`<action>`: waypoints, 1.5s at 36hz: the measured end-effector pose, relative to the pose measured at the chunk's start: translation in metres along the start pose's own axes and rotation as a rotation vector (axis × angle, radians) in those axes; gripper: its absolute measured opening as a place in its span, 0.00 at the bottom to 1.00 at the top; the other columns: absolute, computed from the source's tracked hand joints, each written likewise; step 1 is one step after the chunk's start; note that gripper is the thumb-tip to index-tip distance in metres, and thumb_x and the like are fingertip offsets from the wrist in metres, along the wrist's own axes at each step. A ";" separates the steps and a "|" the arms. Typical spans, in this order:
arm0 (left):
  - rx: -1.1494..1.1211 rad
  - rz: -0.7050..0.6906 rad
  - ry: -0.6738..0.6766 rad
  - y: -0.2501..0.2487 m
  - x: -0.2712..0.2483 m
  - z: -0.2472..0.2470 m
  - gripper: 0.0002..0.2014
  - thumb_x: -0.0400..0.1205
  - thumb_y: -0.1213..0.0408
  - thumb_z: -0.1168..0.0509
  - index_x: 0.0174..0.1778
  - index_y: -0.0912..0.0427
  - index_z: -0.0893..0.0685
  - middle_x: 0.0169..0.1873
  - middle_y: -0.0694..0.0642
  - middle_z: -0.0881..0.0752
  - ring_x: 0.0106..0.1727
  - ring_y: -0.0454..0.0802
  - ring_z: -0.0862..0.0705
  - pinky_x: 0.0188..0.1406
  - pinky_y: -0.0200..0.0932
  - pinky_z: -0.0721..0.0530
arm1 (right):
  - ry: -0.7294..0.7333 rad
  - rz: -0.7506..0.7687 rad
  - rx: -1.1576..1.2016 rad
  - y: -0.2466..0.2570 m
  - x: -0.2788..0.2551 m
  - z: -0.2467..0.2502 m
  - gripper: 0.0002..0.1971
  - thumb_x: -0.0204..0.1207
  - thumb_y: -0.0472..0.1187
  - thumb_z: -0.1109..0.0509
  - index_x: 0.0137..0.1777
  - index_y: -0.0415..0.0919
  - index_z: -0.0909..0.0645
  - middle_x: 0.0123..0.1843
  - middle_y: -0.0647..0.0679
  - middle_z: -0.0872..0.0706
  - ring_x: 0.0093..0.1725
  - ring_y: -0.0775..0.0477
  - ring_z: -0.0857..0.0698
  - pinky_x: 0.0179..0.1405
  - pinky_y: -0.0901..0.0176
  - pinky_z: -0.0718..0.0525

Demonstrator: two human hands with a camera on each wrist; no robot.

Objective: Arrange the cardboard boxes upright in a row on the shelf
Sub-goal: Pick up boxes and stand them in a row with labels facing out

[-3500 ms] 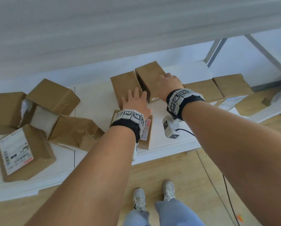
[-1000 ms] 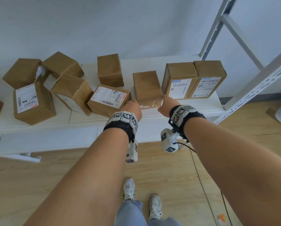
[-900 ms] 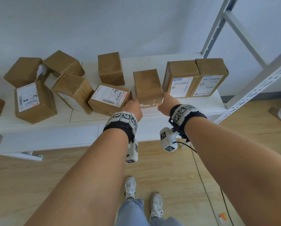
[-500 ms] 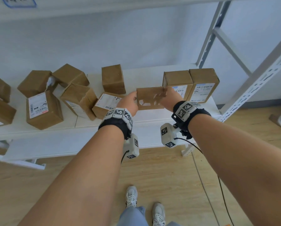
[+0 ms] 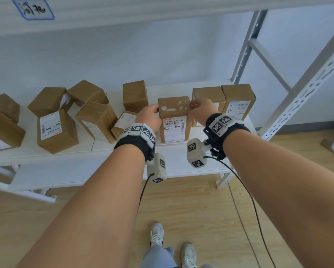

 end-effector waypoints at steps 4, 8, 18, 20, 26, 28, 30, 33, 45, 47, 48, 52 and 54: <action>-0.013 0.057 0.001 0.004 0.000 -0.005 0.19 0.82 0.68 0.38 0.70 0.53 0.20 0.69 0.52 0.18 0.70 0.52 0.20 0.67 0.44 0.22 | -0.024 0.014 0.003 -0.002 -0.002 -0.005 0.23 0.77 0.32 0.36 0.73 0.44 0.24 0.63 0.48 0.15 0.54 0.47 0.16 0.52 0.55 0.15; 0.007 0.135 0.030 0.011 0.002 -0.016 0.18 0.85 0.62 0.43 0.72 0.54 0.24 0.67 0.54 0.17 0.61 0.56 0.16 0.62 0.54 0.17 | 0.009 0.012 -0.037 -0.007 0.001 -0.016 0.24 0.79 0.30 0.40 0.75 0.43 0.26 0.66 0.45 0.17 0.57 0.45 0.16 0.49 0.59 0.20; 0.130 0.181 -0.071 0.025 0.019 -0.027 0.24 0.87 0.63 0.43 0.81 0.56 0.34 0.74 0.57 0.23 0.73 0.58 0.23 0.68 0.49 0.25 | 0.007 -0.043 -0.144 -0.014 0.019 -0.038 0.22 0.77 0.30 0.42 0.70 0.39 0.24 0.61 0.42 0.15 0.56 0.42 0.17 0.52 0.55 0.18; 0.130 0.170 -0.083 0.024 0.026 -0.023 0.24 0.87 0.64 0.42 0.81 0.56 0.33 0.74 0.56 0.22 0.72 0.57 0.22 0.68 0.48 0.24 | 0.001 -0.032 -0.142 -0.010 0.026 -0.038 0.22 0.77 0.30 0.43 0.70 0.39 0.24 0.59 0.43 0.15 0.53 0.44 0.17 0.49 0.56 0.19; 0.139 0.131 -0.067 0.019 0.050 -0.017 0.24 0.87 0.64 0.42 0.81 0.56 0.34 0.75 0.57 0.24 0.73 0.57 0.23 0.68 0.47 0.24 | -0.026 0.000 -0.233 0.007 0.043 -0.033 0.16 0.76 0.28 0.45 0.60 0.35 0.22 0.53 0.41 0.16 0.48 0.42 0.19 0.45 0.54 0.19; 0.140 0.126 -0.057 0.017 0.058 -0.016 0.24 0.87 0.64 0.42 0.82 0.56 0.35 0.75 0.57 0.24 0.73 0.57 0.23 0.67 0.47 0.24 | -0.029 -0.002 -0.254 0.010 0.048 -0.031 0.16 0.77 0.28 0.45 0.60 0.35 0.22 0.54 0.41 0.16 0.48 0.43 0.20 0.45 0.55 0.21; 0.160 0.128 -0.030 0.015 0.065 -0.016 0.25 0.87 0.64 0.43 0.82 0.56 0.36 0.76 0.56 0.25 0.73 0.57 0.23 0.67 0.47 0.24 | -0.027 0.004 -0.280 0.012 0.052 -0.028 0.16 0.77 0.27 0.45 0.61 0.35 0.22 0.54 0.41 0.16 0.48 0.43 0.19 0.46 0.55 0.20; 0.200 0.158 0.055 0.012 0.071 -0.023 0.25 0.88 0.63 0.44 0.83 0.57 0.38 0.76 0.57 0.26 0.73 0.58 0.23 0.66 0.48 0.23 | 0.009 0.025 -0.328 0.014 0.056 -0.025 0.21 0.77 0.26 0.45 0.66 0.37 0.20 0.58 0.41 0.15 0.52 0.42 0.16 0.50 0.55 0.16; 0.263 0.118 0.118 -0.003 0.088 -0.040 0.24 0.88 0.61 0.46 0.82 0.57 0.39 0.73 0.62 0.24 0.67 0.62 0.19 0.61 0.51 0.21 | -0.194 0.047 -0.408 -0.002 0.073 0.013 0.14 0.76 0.35 0.43 0.56 0.39 0.20 0.64 0.42 0.21 0.65 0.40 0.26 0.56 0.55 0.27; 0.264 0.108 0.109 -0.003 0.089 -0.043 0.24 0.88 0.62 0.45 0.81 0.56 0.38 0.71 0.62 0.22 0.64 0.62 0.18 0.58 0.51 0.20 | -0.171 0.010 -0.449 -0.012 0.072 0.018 0.16 0.78 0.36 0.43 0.62 0.40 0.22 0.68 0.43 0.23 0.70 0.39 0.29 0.64 0.51 0.27; 0.262 0.103 0.103 -0.004 0.089 -0.045 0.23 0.88 0.62 0.45 0.81 0.56 0.38 0.71 0.62 0.22 0.63 0.62 0.18 0.58 0.51 0.20 | -0.156 -0.004 -0.457 -0.017 0.071 0.019 0.18 0.78 0.35 0.41 0.67 0.40 0.23 0.70 0.42 0.25 0.72 0.39 0.30 0.69 0.48 0.29; 0.238 0.079 0.089 -0.007 0.090 -0.049 0.23 0.88 0.62 0.45 0.80 0.56 0.37 0.72 0.60 0.23 0.66 0.61 0.19 0.61 0.50 0.21 | -0.137 0.040 -0.483 -0.028 0.070 0.020 0.23 0.75 0.33 0.38 0.71 0.40 0.25 0.73 0.43 0.27 0.76 0.40 0.33 0.77 0.47 0.35; 0.232 0.074 0.081 -0.008 0.092 -0.051 0.23 0.87 0.62 0.45 0.80 0.56 0.37 0.73 0.59 0.23 0.68 0.60 0.20 0.63 0.50 0.22 | -0.142 0.040 -0.485 -0.028 0.069 0.020 0.24 0.75 0.33 0.38 0.72 0.40 0.26 0.75 0.43 0.28 0.77 0.40 0.35 0.78 0.47 0.36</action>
Point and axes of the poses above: each hand's wrist, its own x-axis towards the middle knuckle, its own z-axis out of the back of the hand, y = z × x, the point moved 4 cm from there along x, towards the middle knuckle
